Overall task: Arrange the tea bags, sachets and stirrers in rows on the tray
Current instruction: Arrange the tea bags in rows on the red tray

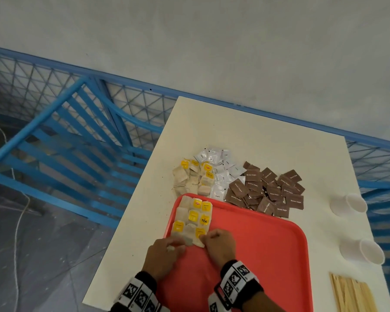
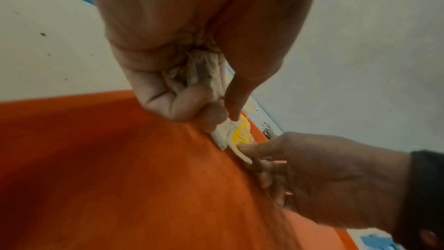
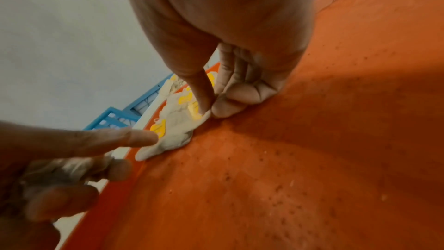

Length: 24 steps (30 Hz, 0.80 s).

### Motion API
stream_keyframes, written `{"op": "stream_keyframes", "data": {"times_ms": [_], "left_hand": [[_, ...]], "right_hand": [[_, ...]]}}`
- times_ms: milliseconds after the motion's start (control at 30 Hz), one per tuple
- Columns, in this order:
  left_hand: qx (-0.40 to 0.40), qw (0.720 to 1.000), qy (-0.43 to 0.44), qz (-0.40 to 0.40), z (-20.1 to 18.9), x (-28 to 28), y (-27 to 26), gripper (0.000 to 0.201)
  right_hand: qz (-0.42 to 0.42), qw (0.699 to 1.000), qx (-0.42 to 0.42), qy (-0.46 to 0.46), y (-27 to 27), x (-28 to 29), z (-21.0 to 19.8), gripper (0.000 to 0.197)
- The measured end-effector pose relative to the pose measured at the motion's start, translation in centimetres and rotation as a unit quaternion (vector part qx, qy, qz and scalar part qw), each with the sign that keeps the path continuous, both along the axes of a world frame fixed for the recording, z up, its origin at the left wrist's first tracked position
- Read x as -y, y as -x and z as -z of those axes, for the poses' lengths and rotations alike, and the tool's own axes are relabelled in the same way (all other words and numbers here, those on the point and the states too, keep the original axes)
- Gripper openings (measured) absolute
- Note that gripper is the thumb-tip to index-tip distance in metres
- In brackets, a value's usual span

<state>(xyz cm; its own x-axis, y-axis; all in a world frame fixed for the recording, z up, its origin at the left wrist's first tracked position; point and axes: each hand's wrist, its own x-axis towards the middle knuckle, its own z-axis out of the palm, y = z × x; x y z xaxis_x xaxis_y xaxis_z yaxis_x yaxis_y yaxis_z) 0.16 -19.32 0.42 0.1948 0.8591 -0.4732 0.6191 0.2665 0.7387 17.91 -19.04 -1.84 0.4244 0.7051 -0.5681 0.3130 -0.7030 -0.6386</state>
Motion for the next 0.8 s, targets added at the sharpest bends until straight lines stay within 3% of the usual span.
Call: {"op": "stream_keyframes", "data": {"times_ms": [133,267,333,400,500,633,733,800], "left_hand": [[0.003,1.0,0.0,0.002,0.2,0.0,-0.3,0.008],[0.023,0.998,0.015,-0.049,0.2,-0.1,-0.4,0.039],[0.093,0.991,0.028,-0.093,-0.6,-0.2,-0.6,0.055],[0.179,0.966,0.109,-0.15,-1.8,-0.7,-1.0,0.067],[0.309,0.905,0.196,-0.217,-3.1,-1.5,-1.5,0.074],[0.439,0.83,0.259,-0.228,-4.8,-2.1,-2.4,0.094],[0.475,0.803,0.287,-0.218,-6.1,-2.5,-3.6,0.096],[0.486,0.793,0.299,-0.212,-6.7,-2.6,-4.6,0.097]], "right_hand": [[-0.032,0.998,0.056,-0.005,0.5,-0.1,-0.2,0.019],[-0.065,0.995,0.081,-0.003,0.6,-0.2,-0.4,0.033],[-0.075,0.994,0.08,-0.006,0.2,-0.1,-0.6,0.034],[-0.076,0.994,0.077,-0.021,-0.4,-0.1,-1.2,0.034],[-0.094,0.988,0.082,-0.087,-1.8,0.1,-3.3,0.034],[-0.143,0.964,0.033,-0.22,-3.6,0.8,-7.8,0.025],[-0.218,0.93,0.027,-0.294,-4.3,1.4,-11.1,0.016],[-0.297,0.893,0.089,-0.325,-4.4,1.9,-12.3,0.015]]}}
